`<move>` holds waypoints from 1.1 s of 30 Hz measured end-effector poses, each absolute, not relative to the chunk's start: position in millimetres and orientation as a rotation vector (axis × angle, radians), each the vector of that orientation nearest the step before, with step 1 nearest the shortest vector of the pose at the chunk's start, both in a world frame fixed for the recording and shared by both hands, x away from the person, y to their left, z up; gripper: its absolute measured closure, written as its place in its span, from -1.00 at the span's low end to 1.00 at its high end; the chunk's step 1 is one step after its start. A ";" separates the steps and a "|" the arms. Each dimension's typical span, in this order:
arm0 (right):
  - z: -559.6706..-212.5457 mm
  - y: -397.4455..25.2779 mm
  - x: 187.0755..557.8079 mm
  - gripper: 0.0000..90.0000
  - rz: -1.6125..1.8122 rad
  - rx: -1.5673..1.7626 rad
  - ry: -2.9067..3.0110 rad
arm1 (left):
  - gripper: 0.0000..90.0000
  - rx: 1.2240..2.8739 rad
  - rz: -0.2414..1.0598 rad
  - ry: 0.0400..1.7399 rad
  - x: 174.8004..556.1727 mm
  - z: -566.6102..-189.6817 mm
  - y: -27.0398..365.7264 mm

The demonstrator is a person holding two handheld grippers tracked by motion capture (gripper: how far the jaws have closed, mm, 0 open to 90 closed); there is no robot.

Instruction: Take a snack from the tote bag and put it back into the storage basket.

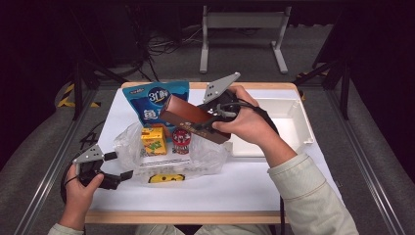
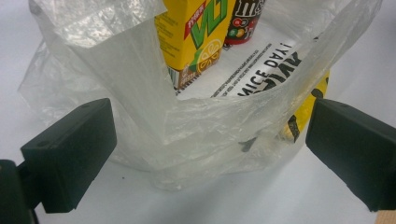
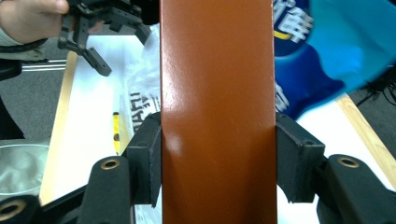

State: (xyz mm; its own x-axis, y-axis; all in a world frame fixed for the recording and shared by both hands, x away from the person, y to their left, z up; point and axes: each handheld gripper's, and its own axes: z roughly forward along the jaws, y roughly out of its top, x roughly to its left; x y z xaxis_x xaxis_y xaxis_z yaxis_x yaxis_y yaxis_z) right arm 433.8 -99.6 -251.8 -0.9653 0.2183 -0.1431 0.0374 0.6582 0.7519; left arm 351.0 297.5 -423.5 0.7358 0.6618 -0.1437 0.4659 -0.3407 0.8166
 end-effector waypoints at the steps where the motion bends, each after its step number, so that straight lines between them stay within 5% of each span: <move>1: -251.4 -102.9 434.6 -0.05 1.195 0.215 2.653 | -0.94 2.000 0.266 0.853 351.0 -423.4 297.8; 33: -249.2 -185.1 461.4 -0.05 1.145 0.378 2.594 | -0.96 2.011 0.307 0.862 347.8 -420.8 301.0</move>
